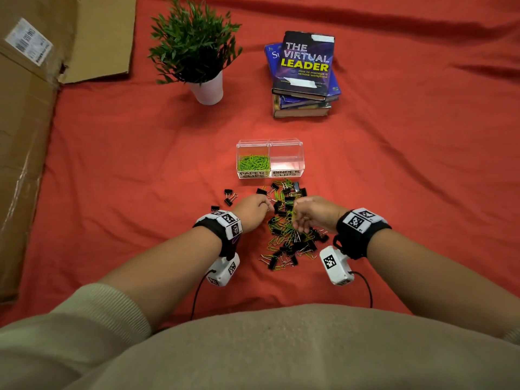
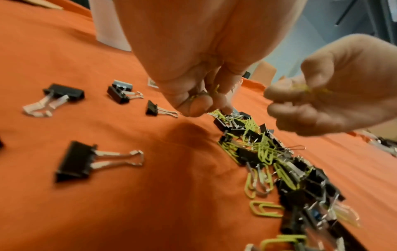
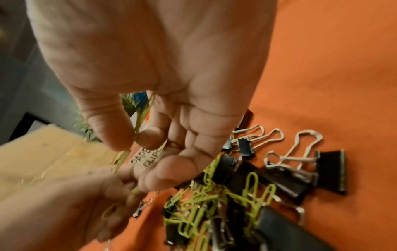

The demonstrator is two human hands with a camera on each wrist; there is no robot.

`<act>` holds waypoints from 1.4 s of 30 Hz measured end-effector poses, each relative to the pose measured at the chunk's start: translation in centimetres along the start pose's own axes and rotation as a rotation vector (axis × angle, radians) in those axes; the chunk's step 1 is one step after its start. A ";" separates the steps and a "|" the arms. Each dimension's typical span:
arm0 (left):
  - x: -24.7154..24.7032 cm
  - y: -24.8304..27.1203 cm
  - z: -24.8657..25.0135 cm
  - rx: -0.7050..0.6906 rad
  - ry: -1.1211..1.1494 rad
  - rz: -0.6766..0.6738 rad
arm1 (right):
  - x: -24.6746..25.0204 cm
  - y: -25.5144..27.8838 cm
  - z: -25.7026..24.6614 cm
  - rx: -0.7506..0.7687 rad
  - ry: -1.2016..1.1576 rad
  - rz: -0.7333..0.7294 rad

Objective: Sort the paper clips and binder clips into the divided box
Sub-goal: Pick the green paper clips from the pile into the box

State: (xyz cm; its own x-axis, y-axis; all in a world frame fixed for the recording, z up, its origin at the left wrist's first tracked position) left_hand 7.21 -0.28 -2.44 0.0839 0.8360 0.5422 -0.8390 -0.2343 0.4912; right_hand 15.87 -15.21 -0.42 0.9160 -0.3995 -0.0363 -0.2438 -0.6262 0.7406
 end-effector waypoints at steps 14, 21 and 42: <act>-2.4 -0.5 0.6 -0.135 -0.521 -0.024 | -1.1 -0.3 0.9 0.155 1.119 0.236; 0.1 0.1 -0.3 -0.118 -0.359 0.044 | -2.6 -0.7 0.9 0.220 1.238 0.255; -0.4 0.7 -1.2 -0.189 -0.469 -0.052 | 0.3 -0.1 -0.2 0.086 0.166 0.143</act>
State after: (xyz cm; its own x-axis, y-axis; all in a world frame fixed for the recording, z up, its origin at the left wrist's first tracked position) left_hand 5.90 -0.21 -3.15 0.3240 0.5215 0.7893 -0.9064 -0.0678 0.4169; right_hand 16.23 -15.15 -0.34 0.9083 -0.3769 0.1814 -0.3946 -0.6285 0.6703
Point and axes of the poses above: each hand's wrist, its own y-axis away from the middle knuckle, its own x-axis out of the back of the hand, z = x × y, the point moved 3 cm from there along -y, towards the middle knuckle, and after that the axes turned 3 degrees about -x, right-handed, at the moved point
